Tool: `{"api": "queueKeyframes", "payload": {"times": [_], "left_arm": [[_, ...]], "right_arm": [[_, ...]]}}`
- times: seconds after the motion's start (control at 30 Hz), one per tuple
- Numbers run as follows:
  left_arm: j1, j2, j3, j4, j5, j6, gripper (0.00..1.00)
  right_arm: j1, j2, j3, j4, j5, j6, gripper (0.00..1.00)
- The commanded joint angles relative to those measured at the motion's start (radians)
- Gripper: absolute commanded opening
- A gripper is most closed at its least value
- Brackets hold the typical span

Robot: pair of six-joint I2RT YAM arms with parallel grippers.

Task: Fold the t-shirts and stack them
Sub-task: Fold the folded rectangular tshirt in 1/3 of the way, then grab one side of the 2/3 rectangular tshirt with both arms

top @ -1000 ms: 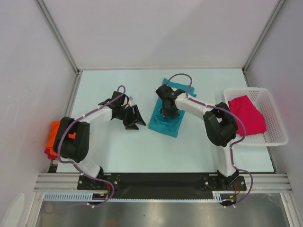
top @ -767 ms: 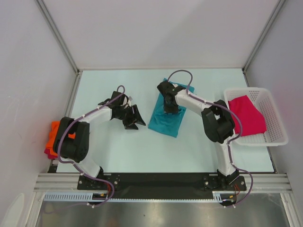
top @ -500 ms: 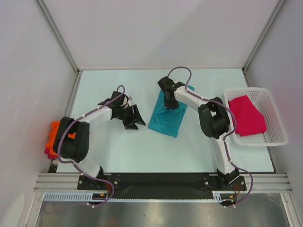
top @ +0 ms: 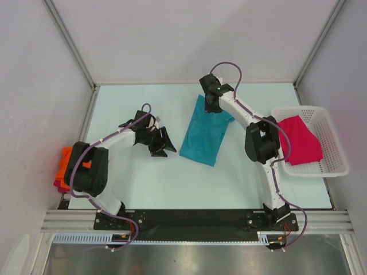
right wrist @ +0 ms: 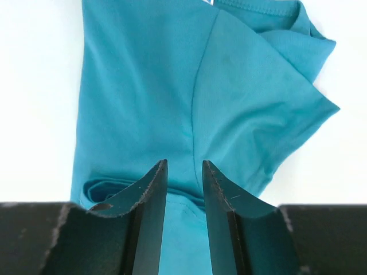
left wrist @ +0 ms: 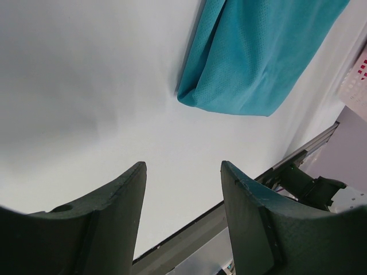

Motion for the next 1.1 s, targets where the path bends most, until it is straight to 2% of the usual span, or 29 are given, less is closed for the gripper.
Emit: {"api": "queueKeyframes", "payload": {"times": [0.0, 0.1, 0.13, 0.23, 0.33, 0.47, 0.6, 0.8, 1.07], "left_arm": [[0.01, -0.015, 0.0, 0.021, 0.002, 0.025, 0.6], [0.009, -0.005, -0.012, 0.035, 0.003, 0.02, 0.6], [0.009, -0.003, -0.015, 0.054, 0.009, 0.017, 0.6], [0.009, 0.009, -0.032, 0.093, 0.023, 0.002, 0.6], [0.009, 0.034, -0.028, 0.111, 0.031, -0.008, 0.6], [0.009, 0.063, -0.02, 0.136, 0.037, -0.02, 0.6], [0.006, 0.087, -0.025, 0.157, 0.037, -0.026, 0.6], [-0.002, 0.109, -0.058, 0.205, 0.029, -0.035, 0.6], [-0.005, 0.127, -0.065, 0.237, 0.033, -0.044, 0.6]], "right_arm": [[0.016, -0.115, -0.063, -0.053, 0.008, 0.001, 0.37], [0.031, -0.266, -0.202, 0.005, -0.052, 0.027, 0.39], [0.033, -0.308, -0.332, 0.03, -0.103, 0.039, 0.39], [0.033, -0.471, -0.576, 0.142, -0.217, 0.105, 0.44], [0.059, -0.598, -0.71, 0.193, -0.225, 0.159, 0.47], [0.096, -0.687, -0.87, 0.199, -0.231, 0.215, 0.48], [0.136, -0.714, -0.947, 0.216, -0.242, 0.257, 0.48], [0.193, -0.672, -1.008, 0.254, -0.248, 0.3, 0.48], [0.202, -0.619, -1.031, 0.288, -0.242, 0.311, 0.49]]}}
